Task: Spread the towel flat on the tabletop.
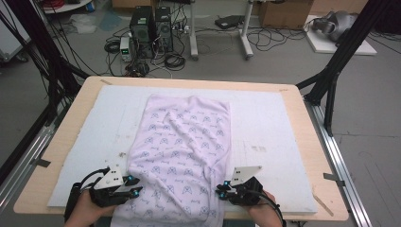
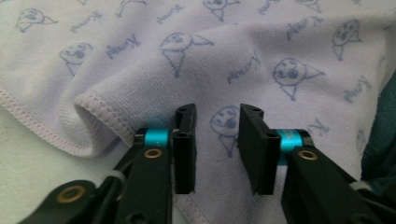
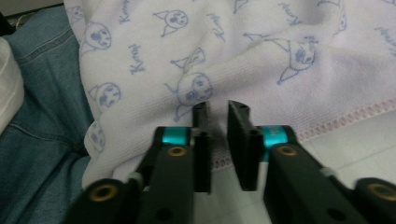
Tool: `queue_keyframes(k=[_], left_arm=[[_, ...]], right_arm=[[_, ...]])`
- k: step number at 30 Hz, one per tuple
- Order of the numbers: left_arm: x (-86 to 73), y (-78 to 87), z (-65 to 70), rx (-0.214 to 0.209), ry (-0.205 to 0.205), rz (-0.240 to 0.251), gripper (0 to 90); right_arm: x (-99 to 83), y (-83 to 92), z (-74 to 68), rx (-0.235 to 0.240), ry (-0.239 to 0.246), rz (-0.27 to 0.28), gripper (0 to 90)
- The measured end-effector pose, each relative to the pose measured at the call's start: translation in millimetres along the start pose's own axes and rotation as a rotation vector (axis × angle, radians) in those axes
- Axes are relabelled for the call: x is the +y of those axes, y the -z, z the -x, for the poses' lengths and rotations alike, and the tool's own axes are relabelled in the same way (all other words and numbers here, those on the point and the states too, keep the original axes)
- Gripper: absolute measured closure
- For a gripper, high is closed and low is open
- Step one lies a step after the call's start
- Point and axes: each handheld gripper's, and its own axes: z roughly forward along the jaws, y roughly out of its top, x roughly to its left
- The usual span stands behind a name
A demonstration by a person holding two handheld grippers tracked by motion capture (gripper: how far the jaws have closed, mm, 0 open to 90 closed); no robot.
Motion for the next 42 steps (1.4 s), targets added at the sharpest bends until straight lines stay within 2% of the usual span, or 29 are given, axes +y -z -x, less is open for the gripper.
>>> queue_keyframes(k=[1,3,5,11,15,17,18,21,23,24,25,26,28,29,32,35,38,42], left_arm=[[0.2,0.4,0.1,0.001,-0.003,-0.003,79.8],[1.0,0.3,0.8,0.0,-0.006,-0.007,86.2],[1.4,0.6,1.4,0.004,-0.016,-0.011,87.3],[1.4,1.6,-2.3,-0.025,-0.022,0.005,87.6],[14.4,8.0,-9.0,-0.042,-0.015,0.084,80.8],[23.8,6.4,-12.4,-0.041,-0.023,0.1,76.8],[27.7,3.5,-13.5,-0.046,-0.032,0.097,75.1],[32.0,-11.8,-17.2,-0.049,-0.043,0.04,69.3],[29.2,-21.8,-19.3,-0.047,-0.049,-0.026,67.1],[26.0,-26.0,-19.0,-0.042,-0.053,-0.042,68.0],[23.7,-25.2,-18.7,-0.03,-0.052,-0.021,70.7],[22.7,-24.3,-19.7,-0.036,-0.031,-0.018,78.7],[21.0,-21.2,-20.7,-0.033,-0.016,-0.023,88.0],[19.9,-19.8,-19.8,-0.027,-0.016,-0.021,89.4],[16.7,-14.7,-18.1,-0.014,-0.018,-0.022,89.7],[14.4,-9.5,-15.2,-0.011,-0.016,-0.018,89.8],[13.8,-2.3,-10.7,-0.021,-0.011,-0.016,89.8],[13.3,8.9,-6.5,-0.04,-0.01,-0.004,89.5]], right_arm=[[0.1,0.1,-0.2,0.001,0.011,-0.002,88.2],[0.1,0.3,0.3,0.007,0.014,-0.001,88.4],[-0.7,0.9,0.6,0.008,0.008,0.003,88.5],[-5.7,3.5,2.0,0.017,0.001,0.025,88.8],[-6.1,7.5,3.2,0.019,0.002,0.043,85.8],[-5.2,8.8,4.4,0.034,0.001,0.051,76.2],[-4.3,8.0,3.8,0.031,0.005,0.047,69.7],[-3.3,2.0,2.3,0.032,0.008,0.028,63.6],[-4.1,-1.2,1.9,0.026,0.014,0.035,67.4],[-4.5,-0.9,2.3,0.014,0.013,0.036,73.2],[-5.0,-0.4,3.8,0.019,0.011,0.038,83.6],[-5.3,0.1,5.3,0.039,0.017,0.036,87.6],[-3.9,0.6,6.8,0.048,0.023,0.025,88.9],[-2.3,1.5,6.8,0.055,0.033,0.01,89.2],[-4.3,8.3,7.8,0.058,0.05,-0.017,89.4],[-14.9,21.2,8.1,0.052,0.027,-0.012,89.4],[-24.0,34.5,8.1,0.035,0.009,-0.013,89.4],[-23.4,46.5,9.4,0.024,0.008,-0.006,89.2]])
